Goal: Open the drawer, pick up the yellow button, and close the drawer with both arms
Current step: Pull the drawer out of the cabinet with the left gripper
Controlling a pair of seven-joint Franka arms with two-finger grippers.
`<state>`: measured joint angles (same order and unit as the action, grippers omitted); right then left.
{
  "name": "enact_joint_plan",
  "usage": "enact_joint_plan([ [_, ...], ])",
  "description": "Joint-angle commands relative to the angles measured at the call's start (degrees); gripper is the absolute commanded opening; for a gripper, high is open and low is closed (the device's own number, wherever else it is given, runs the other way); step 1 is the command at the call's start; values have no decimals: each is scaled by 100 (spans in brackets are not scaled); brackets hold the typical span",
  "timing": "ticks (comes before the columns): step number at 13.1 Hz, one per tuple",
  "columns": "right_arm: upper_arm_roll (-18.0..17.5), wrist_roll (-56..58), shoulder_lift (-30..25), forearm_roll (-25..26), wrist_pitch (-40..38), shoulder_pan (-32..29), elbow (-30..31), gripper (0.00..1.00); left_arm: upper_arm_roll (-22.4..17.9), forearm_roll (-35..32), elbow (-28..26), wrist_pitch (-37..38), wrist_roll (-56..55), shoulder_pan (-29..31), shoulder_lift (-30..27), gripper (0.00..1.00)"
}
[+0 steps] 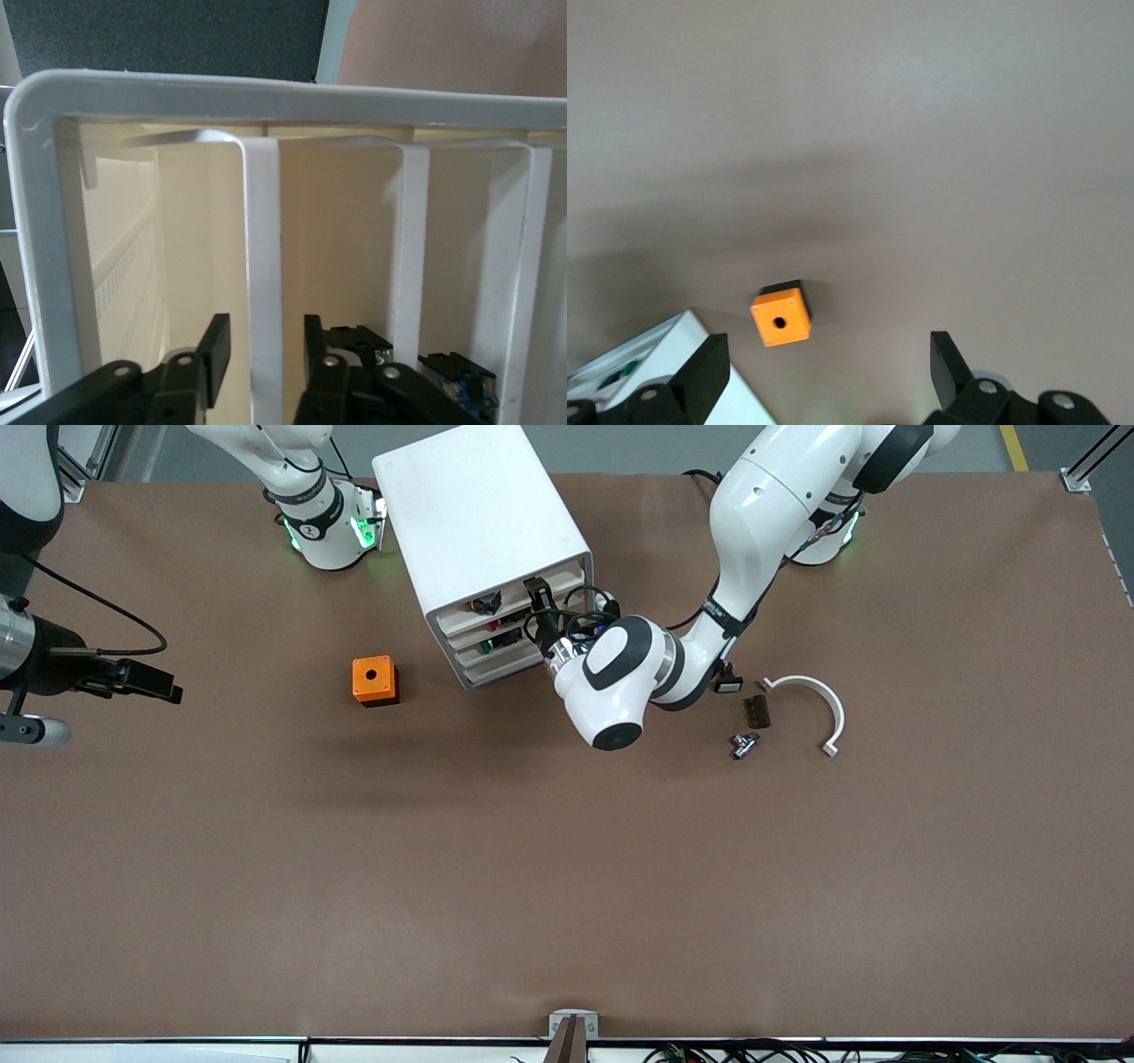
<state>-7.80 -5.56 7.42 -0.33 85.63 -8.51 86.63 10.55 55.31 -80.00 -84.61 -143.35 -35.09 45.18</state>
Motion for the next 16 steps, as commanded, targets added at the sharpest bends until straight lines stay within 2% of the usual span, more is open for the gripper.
enact_joint_plan([
  [1, -12, -77, -13, 235, -81, 60, -85, 100, -79, 59, 81, 77, -52, 177, 17, 0],
  [4, -20, -42, -13, 262, -90, 68, -128, 99, -80, 85, 116, 68, -35, 642, 26, 0],
  [7, -20, -121, -13, 183, -99, 86, -146, 99, -88, 120, 143, -28, 570, 1196, 17, 0],
  [9, -20, -496, -13, 174, -108, 112, -146, 99, -88, 120, 178, -317, 703, 1250, 26, 5],
  [10, -38, -664, -13, 182, -108, 173, -146, 99, -80, 120, 178, -388, 695, 1250, 26, 22],
  [11, -38, -866, -13, 182, -108, 226, -137, 99, -80, 146, 178, -381, 677, 1250, 17, 53],
  [12, -55, -1155, -13, 174, -90, 287, -137, 99, -80, 138, 178, -363, 651, 1250, -35, 94],
  [13, -73, -1532, -13, 174, -73, 410, -137, 99, -80, 120, 178, -319, 642, 1276, -53, 99],
  [16, -99, -2605, 92, -1, -11, 796, -102, 100, -97, -115, 353, -82, 686, 1513, -88, 99],
])
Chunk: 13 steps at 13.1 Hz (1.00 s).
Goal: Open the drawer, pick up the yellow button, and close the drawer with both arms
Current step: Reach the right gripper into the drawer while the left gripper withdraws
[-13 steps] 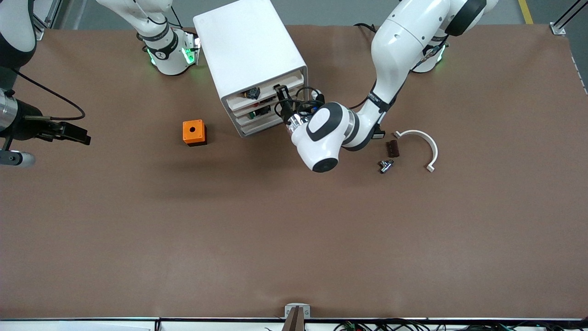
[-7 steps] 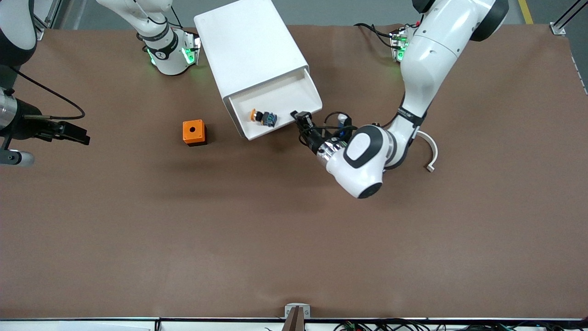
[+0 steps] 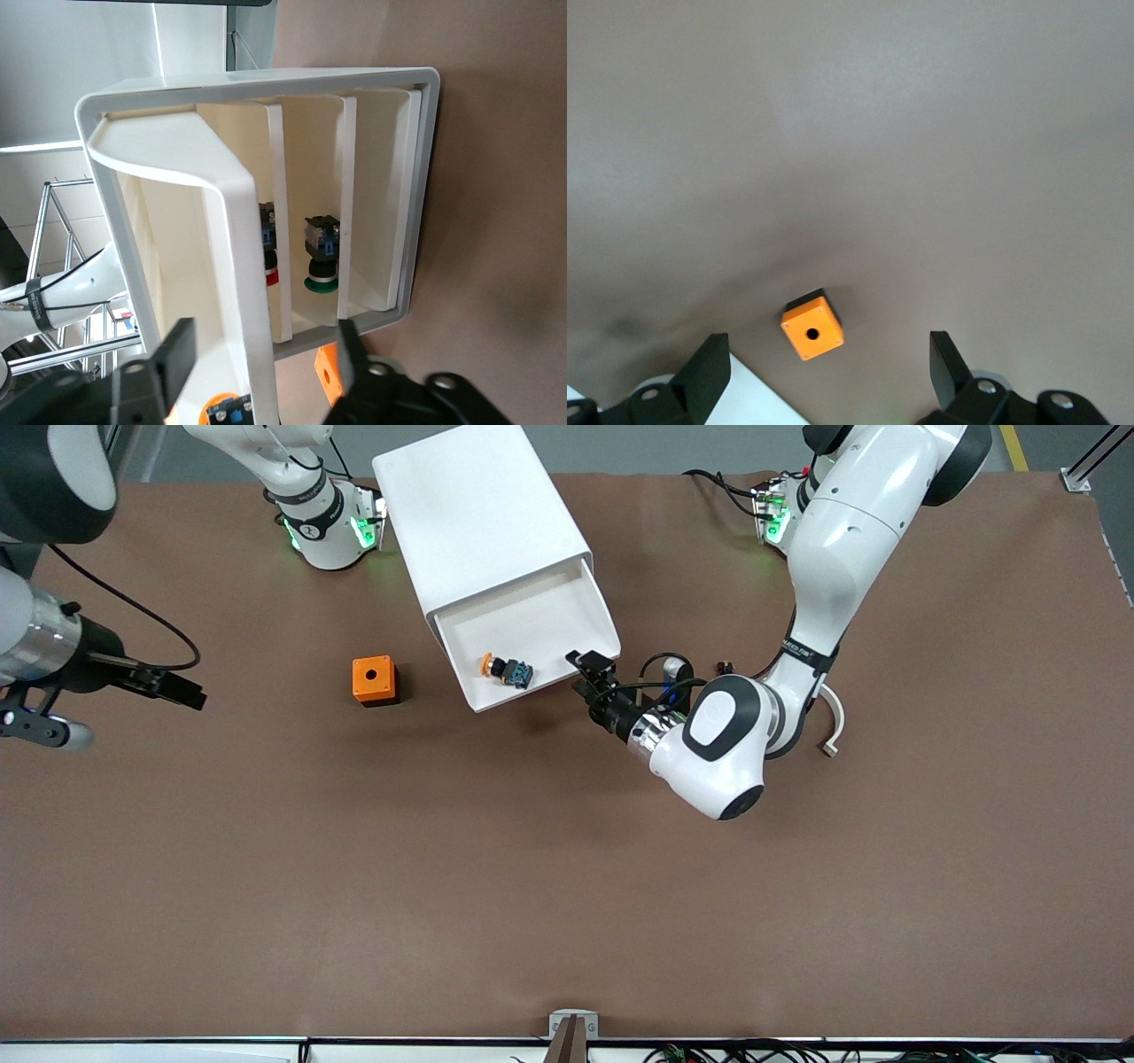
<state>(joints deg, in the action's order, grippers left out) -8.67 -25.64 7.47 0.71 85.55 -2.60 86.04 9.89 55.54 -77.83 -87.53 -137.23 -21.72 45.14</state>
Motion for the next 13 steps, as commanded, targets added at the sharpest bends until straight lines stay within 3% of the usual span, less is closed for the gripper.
enact_joint_plan([
  [1, -12, -1018, 157, -419, -3, 234, -35, 100, -31, -375, 240, 236, 82, 290, -85, 99],
  [2, -56, -1335, 236, -622, 6, 269, -35, 100, -23, -621, 372, 245, 83, 430, -93, 99],
  [4, -502, -2317, 359, -651, 14, 287, -17, 100, 12, -947, 522, 245, 300, 755, -94, 99],
  [8, -1268, -4199, 457, -651, 198, 374, 141, 100, -14, -966, 532, 237, 1134, 1196, -374, 99],
  [10, -1558, -4467, 474, -651, 505, 427, 281, 100, -66, -1245, 532, 184, 1741, 1205, -506, 99],
  [13, -2260, -4301, 807, -590, 971, 427, 282, 100, -163, -1318, 540, 122, 2366, 1214, -550, 100],
])
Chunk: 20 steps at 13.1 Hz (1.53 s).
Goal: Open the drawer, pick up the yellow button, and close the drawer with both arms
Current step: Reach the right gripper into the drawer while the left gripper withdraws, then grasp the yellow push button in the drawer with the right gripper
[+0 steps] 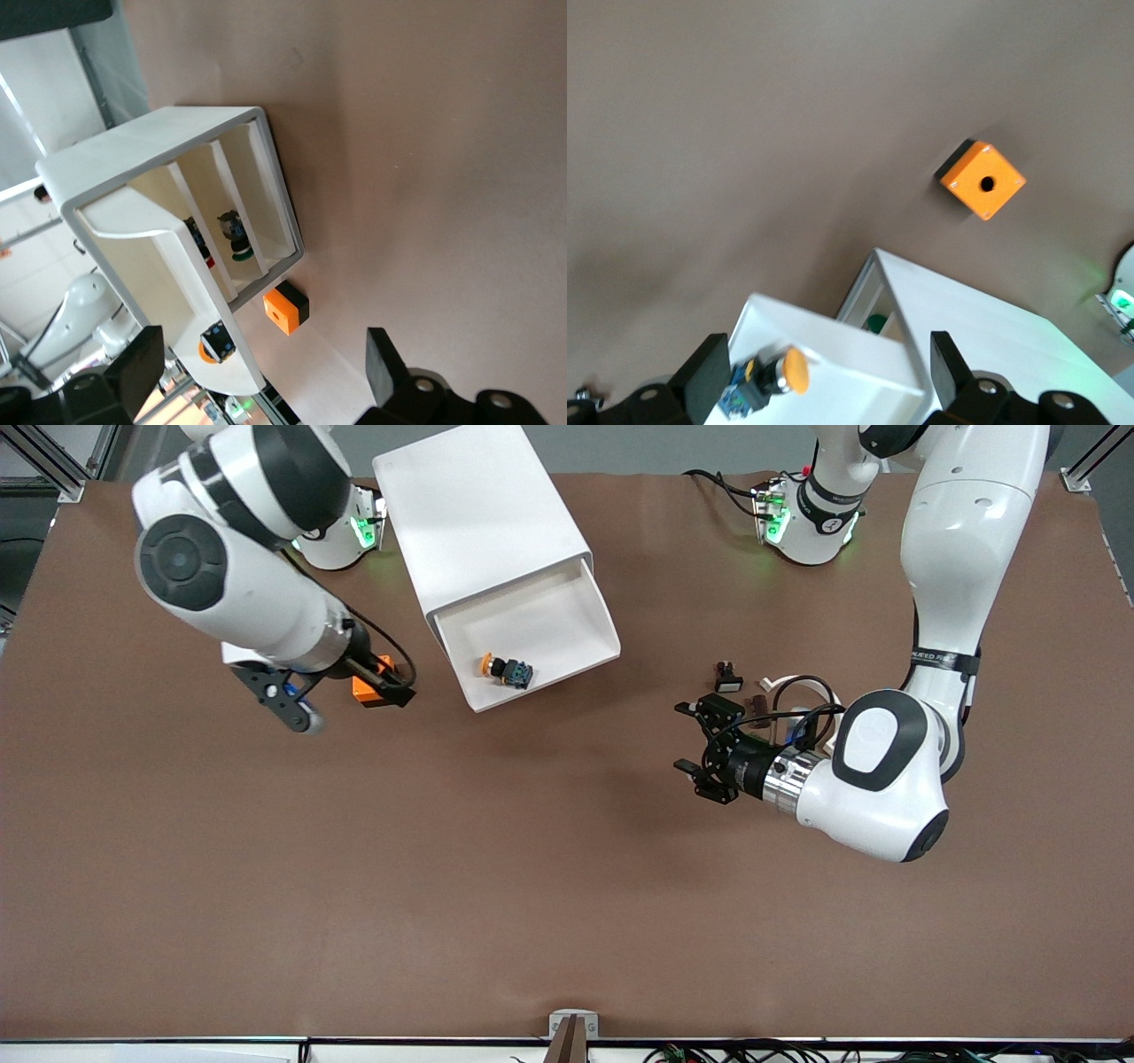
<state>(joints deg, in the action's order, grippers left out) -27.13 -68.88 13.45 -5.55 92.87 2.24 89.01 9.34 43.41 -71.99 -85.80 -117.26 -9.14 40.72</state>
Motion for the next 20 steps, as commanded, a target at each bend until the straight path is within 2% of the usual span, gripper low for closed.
enact_joint_plan([
  [1, -642, 346, 315, 71, 423, -57, -16, 100, -152, -139, -43, -51, 501, -62, -108, 100],
  [4, -951, 2039, 465, 212, 574, -48, -33, 100, -143, -586, -52, -51, 634, -88, -152, 100],
  [6, -996, 3173, 474, 317, 610, -39, -42, 100, -91, -824, -52, -51, 775, -124, -196, 100],
  [9, -1092, 5002, 605, 913, 1004, 92, -42, 100, -108, -842, -61, -42, 1046, -132, -222, 100],
  [12, -1530, 5359, 729, 2002, 1225, 233, -7, 100, -108, -860, -61, -42, 1223, -141, -222, 100],
  [13, -1671, 5367, 738, 2197, 1225, 242, 19, 100, -82, -1017, -61, -42, 1223, -141, -222, 100],
  [17, -1919, 5385, 746, 2629, 1391, 295, 493, 99, 190, -1685, -61, -34, 1223, -141, -222, 100],
  [20, -1919, 5376, 825, 2760, 1585, 286, 740, 99, 235, -1730, -61, -16, 1223, -141, -222, 100],
])
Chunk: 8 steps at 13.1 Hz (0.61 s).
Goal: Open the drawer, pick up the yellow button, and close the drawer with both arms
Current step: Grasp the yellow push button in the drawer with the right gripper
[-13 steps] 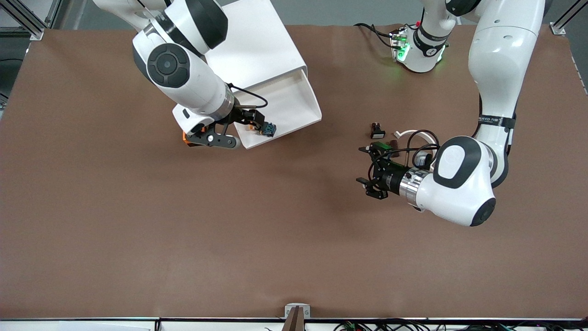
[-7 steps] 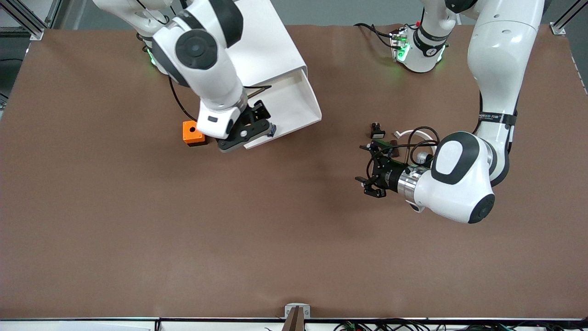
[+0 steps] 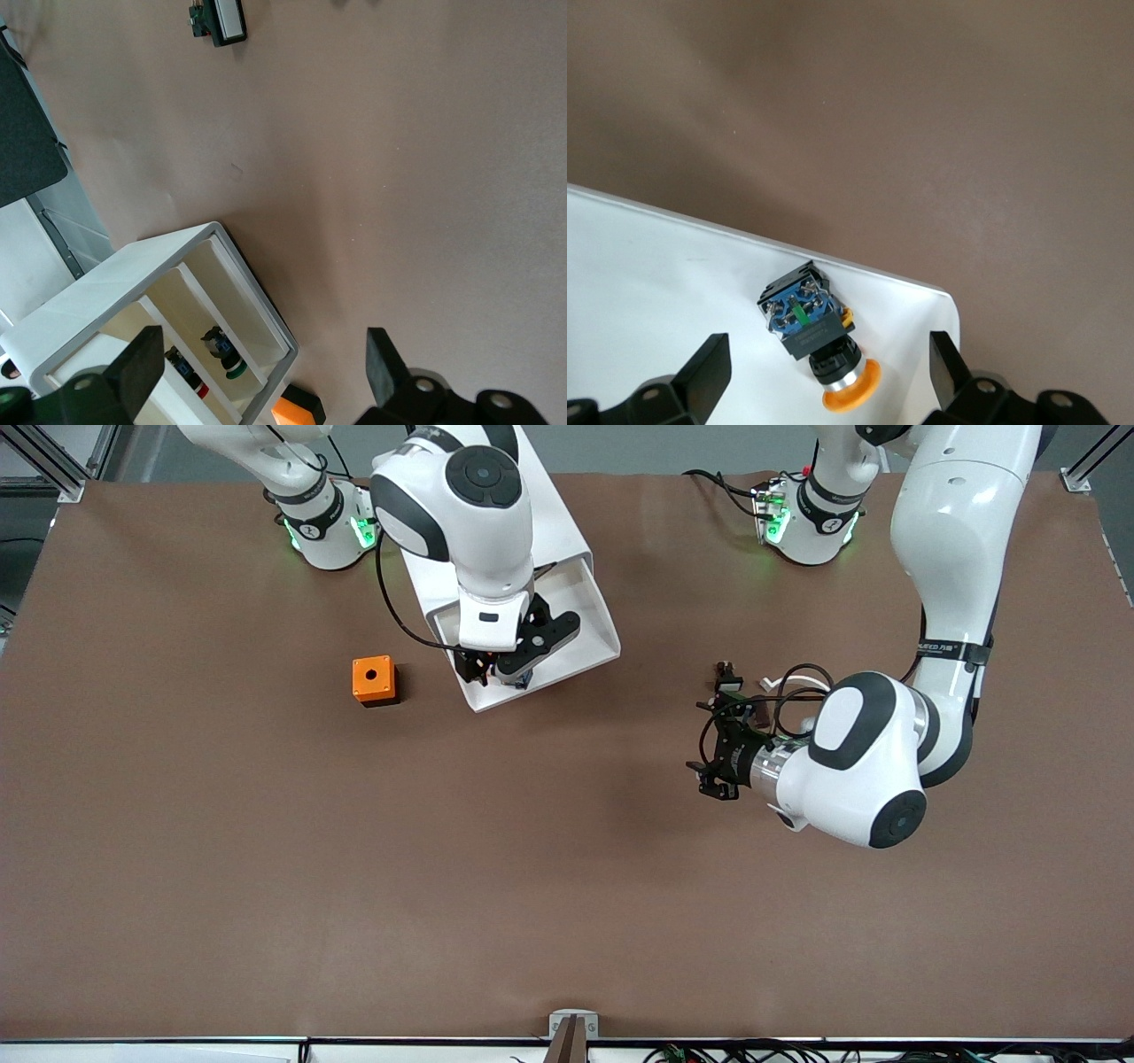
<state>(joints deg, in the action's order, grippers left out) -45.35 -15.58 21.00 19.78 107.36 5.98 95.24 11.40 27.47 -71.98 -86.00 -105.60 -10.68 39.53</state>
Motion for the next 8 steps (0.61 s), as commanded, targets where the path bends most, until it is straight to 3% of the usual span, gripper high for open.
enact_joint_plan([
  [1, -97, 46, 149, 350, 145, -89, 126, 99, 29, -137, -62, 13, 57, 13, -103, 100],
  [8, -97, -33, 255, 378, 242, -89, 302, 94, 46, -225, -89, 39, 180, 13, -182, 100],
])
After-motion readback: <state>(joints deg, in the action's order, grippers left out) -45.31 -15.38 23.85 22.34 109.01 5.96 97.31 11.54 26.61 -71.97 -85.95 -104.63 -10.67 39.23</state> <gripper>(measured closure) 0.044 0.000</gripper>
